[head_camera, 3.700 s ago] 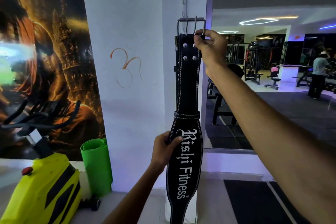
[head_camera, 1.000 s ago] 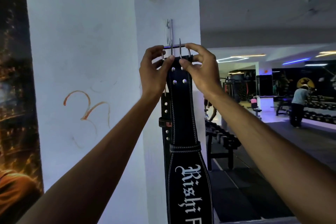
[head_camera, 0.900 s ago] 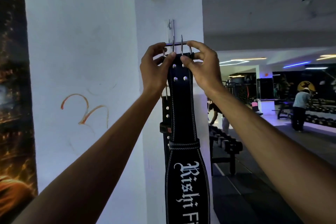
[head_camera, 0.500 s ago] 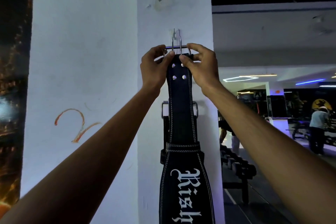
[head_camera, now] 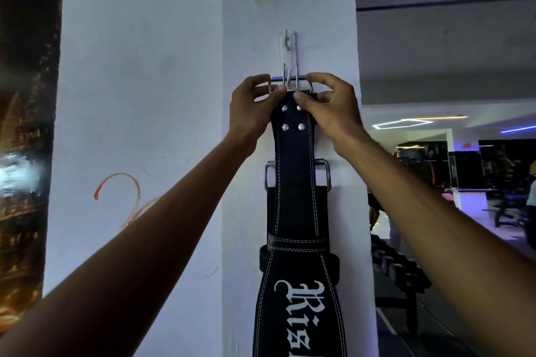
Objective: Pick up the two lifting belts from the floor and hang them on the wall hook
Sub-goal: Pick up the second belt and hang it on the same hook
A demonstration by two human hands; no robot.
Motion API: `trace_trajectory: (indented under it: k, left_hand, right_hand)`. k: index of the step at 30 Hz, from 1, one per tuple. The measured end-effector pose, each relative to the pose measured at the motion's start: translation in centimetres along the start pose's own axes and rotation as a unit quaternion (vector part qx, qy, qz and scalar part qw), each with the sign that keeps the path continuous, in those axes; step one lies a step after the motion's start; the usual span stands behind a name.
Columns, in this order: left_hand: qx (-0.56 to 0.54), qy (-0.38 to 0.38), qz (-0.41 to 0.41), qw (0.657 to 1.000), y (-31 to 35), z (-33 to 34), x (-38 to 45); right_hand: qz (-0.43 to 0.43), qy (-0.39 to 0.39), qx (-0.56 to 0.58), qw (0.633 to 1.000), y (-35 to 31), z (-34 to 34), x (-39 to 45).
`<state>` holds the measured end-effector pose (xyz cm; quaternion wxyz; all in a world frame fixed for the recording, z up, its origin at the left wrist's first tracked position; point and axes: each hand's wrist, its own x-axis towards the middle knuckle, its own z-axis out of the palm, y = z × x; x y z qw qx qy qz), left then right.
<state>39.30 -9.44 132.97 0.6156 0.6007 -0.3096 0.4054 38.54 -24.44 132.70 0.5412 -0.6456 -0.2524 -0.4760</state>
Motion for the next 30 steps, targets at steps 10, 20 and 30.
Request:
trace_trajectory:
  k: [10,20,30]
  left_hand:
    - [-0.019,0.022,-0.062,0.998,0.9,0.9,0.8]
    - [-0.028,0.064,-0.129,0.989,1.4,1.4,1.0]
    - [0.063,0.078,-0.098,0.99,3.1,-2.3,-3.0]
  right_hand:
    - [0.064,0.055,-0.048,0.995,-1.6,0.3,1.0]
    - [0.11,0.077,-0.074,0.988,-2.5,0.8,0.7]
    - [0.112,0.073,-0.168,0.977,-5.2,0.5,-1.3]
